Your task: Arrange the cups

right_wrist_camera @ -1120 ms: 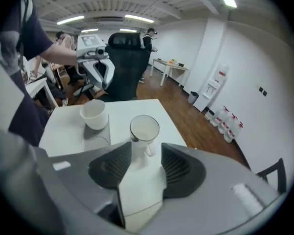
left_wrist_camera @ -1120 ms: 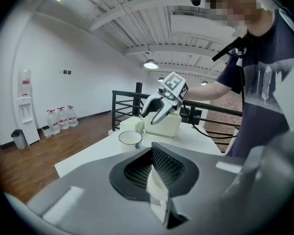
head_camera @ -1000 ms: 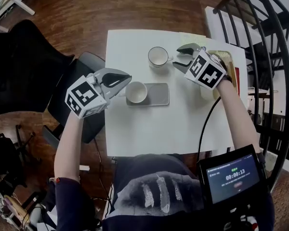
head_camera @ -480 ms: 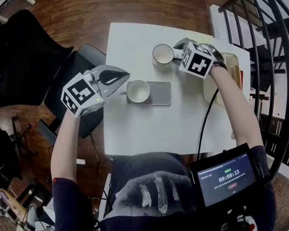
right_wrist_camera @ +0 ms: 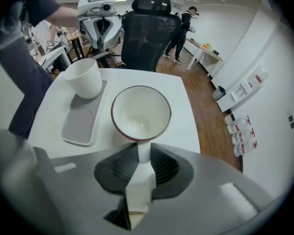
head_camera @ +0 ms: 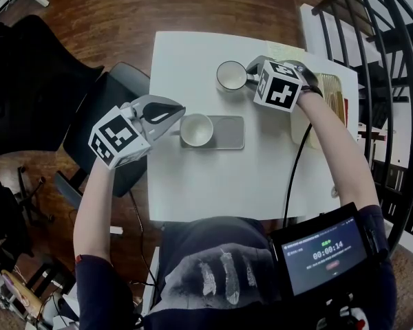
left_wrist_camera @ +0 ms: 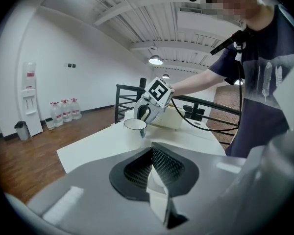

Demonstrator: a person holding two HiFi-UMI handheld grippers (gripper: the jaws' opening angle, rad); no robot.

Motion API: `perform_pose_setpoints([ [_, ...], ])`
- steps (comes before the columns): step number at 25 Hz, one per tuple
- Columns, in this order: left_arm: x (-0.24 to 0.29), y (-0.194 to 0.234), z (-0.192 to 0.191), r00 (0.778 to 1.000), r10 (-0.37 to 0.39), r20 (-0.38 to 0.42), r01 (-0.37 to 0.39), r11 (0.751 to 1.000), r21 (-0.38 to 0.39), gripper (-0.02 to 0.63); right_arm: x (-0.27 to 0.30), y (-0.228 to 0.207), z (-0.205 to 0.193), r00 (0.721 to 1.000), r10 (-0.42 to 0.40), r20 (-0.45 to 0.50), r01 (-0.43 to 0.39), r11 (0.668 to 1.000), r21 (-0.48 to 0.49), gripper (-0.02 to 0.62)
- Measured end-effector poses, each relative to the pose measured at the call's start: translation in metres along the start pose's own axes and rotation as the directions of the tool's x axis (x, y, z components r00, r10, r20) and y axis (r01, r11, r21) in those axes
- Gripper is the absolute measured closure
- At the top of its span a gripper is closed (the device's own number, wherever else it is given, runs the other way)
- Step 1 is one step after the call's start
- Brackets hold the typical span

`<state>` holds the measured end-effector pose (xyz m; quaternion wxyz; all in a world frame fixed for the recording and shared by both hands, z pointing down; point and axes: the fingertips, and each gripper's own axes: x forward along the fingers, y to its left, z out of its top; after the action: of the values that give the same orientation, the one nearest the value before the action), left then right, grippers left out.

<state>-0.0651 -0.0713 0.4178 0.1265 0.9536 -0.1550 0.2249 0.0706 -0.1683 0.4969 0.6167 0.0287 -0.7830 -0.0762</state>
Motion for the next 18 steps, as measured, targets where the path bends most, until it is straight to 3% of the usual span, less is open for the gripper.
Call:
perform_pose_setpoints([
  [11, -0.005, 0.005, -0.004, 1.0, 0.028, -0.01, -0.028, 1.0, -0.004, 0.592, -0.002, 0.009, 0.0, 0.999, -0.027, 0.036, 0.025, 0.998, 0.062, 0.523],
  [18, -0.006, 0.003, -0.004, 1.0, 0.03, -0.009, -0.03, 1.0, 0.006, 0.592, -0.015, 0.011, 0.0, 0.993, -0.089, 0.073, 0.08, 0.99, 0.12, 0.523],
])
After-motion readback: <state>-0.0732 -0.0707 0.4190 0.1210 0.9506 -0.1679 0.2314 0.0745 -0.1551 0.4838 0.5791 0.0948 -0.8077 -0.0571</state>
